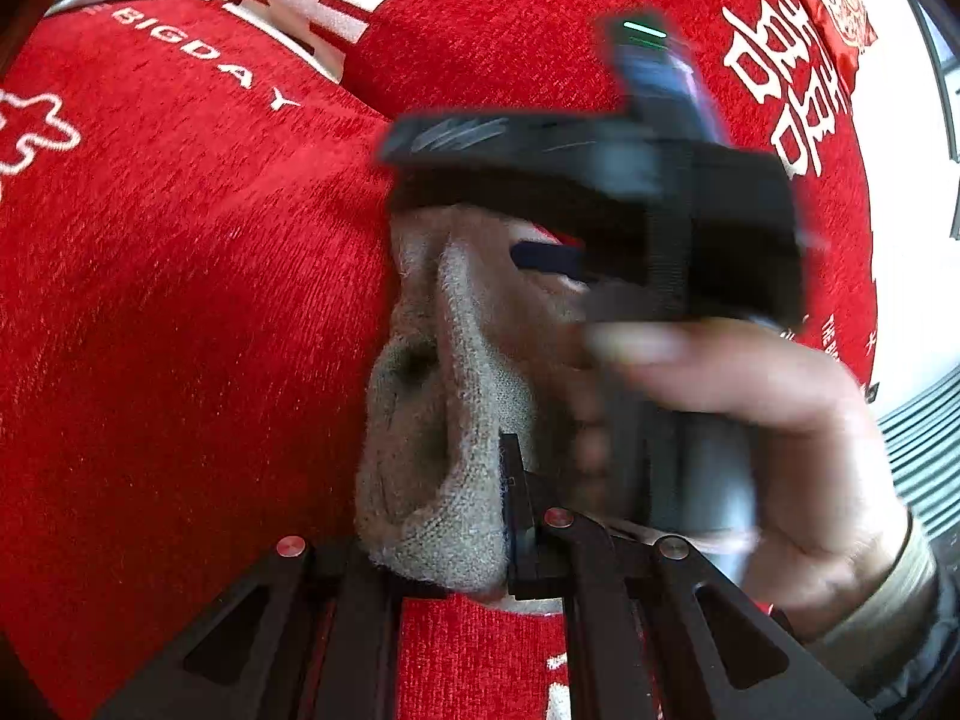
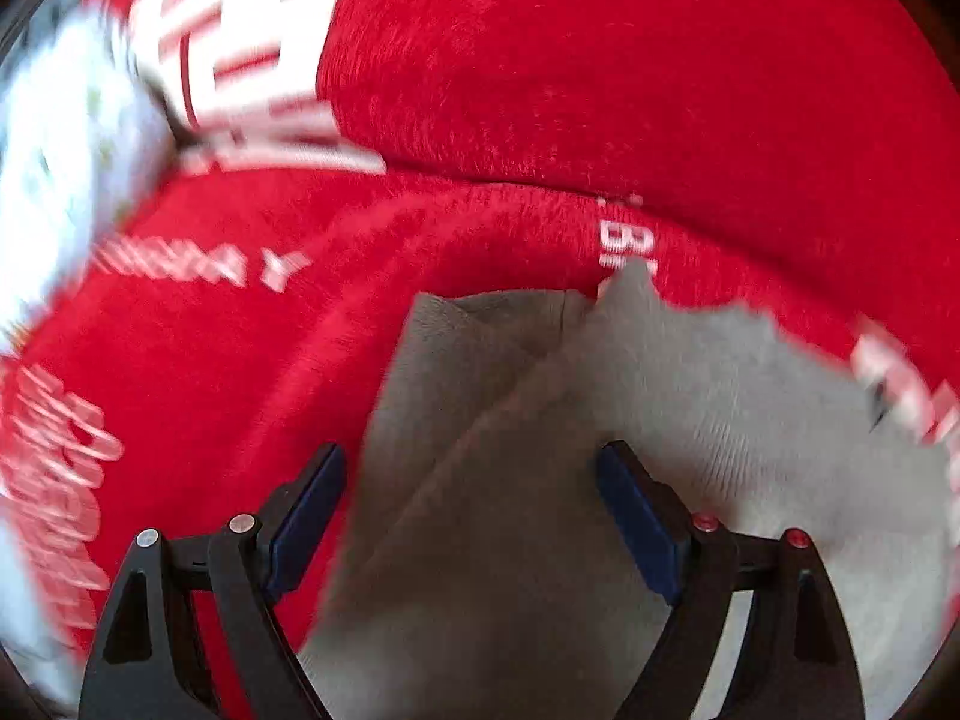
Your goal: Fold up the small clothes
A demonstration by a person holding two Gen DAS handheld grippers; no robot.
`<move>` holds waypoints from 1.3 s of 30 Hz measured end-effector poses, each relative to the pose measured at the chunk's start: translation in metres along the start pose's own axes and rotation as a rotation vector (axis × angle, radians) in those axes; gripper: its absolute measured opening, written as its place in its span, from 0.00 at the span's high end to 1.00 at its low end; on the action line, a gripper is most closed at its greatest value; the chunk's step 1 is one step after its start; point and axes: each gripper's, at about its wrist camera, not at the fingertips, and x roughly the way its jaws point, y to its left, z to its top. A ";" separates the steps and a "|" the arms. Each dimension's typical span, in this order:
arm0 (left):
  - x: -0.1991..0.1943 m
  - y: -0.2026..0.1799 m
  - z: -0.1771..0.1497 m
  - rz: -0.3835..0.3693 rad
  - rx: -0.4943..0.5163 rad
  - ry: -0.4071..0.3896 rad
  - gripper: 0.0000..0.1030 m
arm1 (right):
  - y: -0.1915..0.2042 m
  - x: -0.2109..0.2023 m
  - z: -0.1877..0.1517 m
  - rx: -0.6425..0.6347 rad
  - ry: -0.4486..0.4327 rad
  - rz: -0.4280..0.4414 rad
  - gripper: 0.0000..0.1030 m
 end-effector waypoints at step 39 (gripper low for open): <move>-0.021 -0.042 -0.007 0.077 0.150 -0.078 0.91 | -0.053 -0.045 0.007 0.067 -0.116 0.133 0.79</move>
